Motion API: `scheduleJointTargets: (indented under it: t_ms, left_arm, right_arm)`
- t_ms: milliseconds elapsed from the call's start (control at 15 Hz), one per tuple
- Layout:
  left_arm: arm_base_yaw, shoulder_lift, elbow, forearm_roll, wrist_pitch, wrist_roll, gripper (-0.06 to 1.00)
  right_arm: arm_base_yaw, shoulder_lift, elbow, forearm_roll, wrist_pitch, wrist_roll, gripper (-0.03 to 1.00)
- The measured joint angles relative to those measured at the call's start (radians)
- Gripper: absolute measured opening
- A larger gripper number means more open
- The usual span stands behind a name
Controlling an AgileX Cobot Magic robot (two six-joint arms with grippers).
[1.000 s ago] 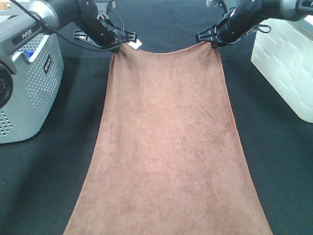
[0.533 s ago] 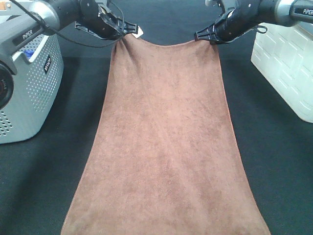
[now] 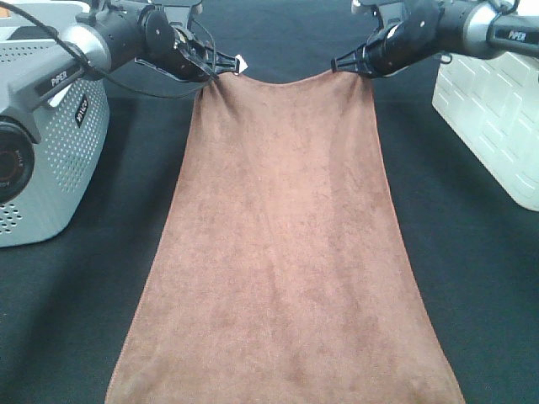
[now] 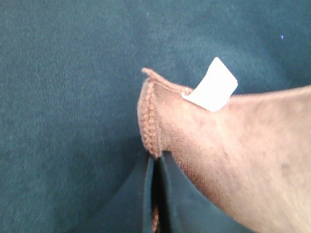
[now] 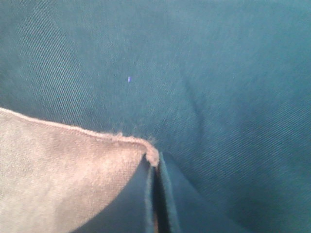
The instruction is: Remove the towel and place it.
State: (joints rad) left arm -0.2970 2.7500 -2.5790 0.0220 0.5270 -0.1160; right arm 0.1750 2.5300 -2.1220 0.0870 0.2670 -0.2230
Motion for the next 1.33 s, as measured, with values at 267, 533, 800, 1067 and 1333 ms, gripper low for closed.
scheduleJointTargets:
  t_ms: [267,533,800,1067,1333]
  left_arm:
    - [0.0,0.022,0.0,-0.002,-0.057,0.001,0.01]
    - [0.0,0.036,0.0,-0.003,-0.103,0.001,0.13]
    - [0.0,0.05,0.0,-0.001,-0.092,0.001,0.57]
    - [0.0,0.048,0.0,-0.001,0.021,0.001,0.71]
    - [0.0,-0.027,0.0,0.001,0.181,0.018,0.71]
  right_arm:
    - [-0.002,0.011,-0.003,0.003,-0.019,0.0,0.01]
    - [-0.01,0.027,-0.008,0.007,-0.038,0.0,0.03]
    - [-0.02,0.031,-0.009,0.007,-0.021,0.001,0.53]
    - [-0.025,0.031,-0.009,-0.013,0.09,0.002,0.76]
    - [-0.025,-0.024,-0.009,-0.08,0.207,0.025,0.76]
